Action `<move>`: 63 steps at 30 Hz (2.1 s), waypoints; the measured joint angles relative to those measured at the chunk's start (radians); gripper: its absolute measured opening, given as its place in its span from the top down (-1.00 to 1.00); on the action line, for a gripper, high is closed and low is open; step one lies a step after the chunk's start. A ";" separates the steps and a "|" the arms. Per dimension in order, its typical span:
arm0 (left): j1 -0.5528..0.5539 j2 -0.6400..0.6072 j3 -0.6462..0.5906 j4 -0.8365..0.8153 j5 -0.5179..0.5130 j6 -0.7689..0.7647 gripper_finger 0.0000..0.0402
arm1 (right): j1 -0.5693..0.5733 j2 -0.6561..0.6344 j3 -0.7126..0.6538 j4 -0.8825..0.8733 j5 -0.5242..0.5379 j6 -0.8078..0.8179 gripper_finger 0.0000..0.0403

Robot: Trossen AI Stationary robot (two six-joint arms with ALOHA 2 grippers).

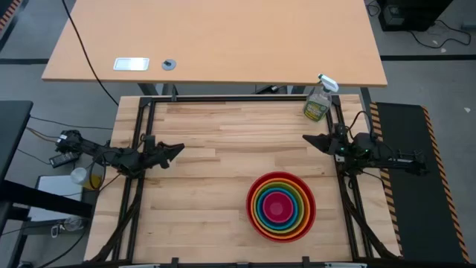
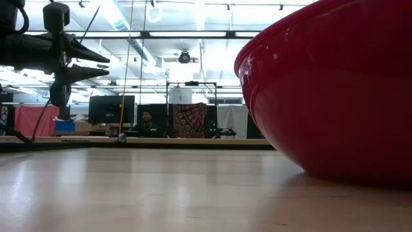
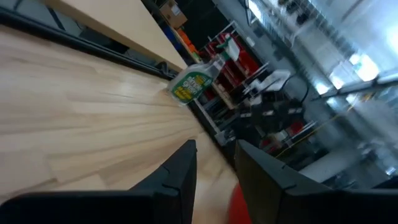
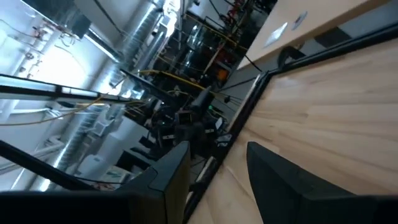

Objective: Nest bowls inside each other
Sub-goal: Return to Home Position

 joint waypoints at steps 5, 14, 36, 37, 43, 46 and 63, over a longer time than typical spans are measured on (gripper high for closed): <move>0.000 0.000 0.000 -0.050 0.002 0.212 0.43 | 0.000 0.000 -0.035 0.003 -0.008 0.010 0.18; 0.000 0.000 0.000 -0.094 -0.001 0.815 0.43 | 0.000 0.010 -0.084 -0.037 0.078 -0.038 0.18; 0.000 0.000 0.000 -0.095 -0.001 0.945 0.43 | 0.000 0.018 -0.084 -0.030 0.054 -0.863 0.18; 0.000 0.000 0.000 -0.095 -0.001 0.945 0.43 | 0.000 0.018 -0.084 -0.030 0.054 -0.863 0.18; 0.000 0.000 0.000 -0.094 -0.001 0.943 0.43 | 0.000 0.018 -0.084 -0.030 0.053 -0.862 0.18; 0.000 0.000 0.000 -0.094 -0.001 0.943 0.43 | 0.000 0.018 -0.084 -0.030 0.053 -0.862 0.18; 0.000 0.000 0.000 -0.093 -0.001 0.943 0.43 | 0.000 0.018 -0.084 -0.030 0.053 -0.862 0.18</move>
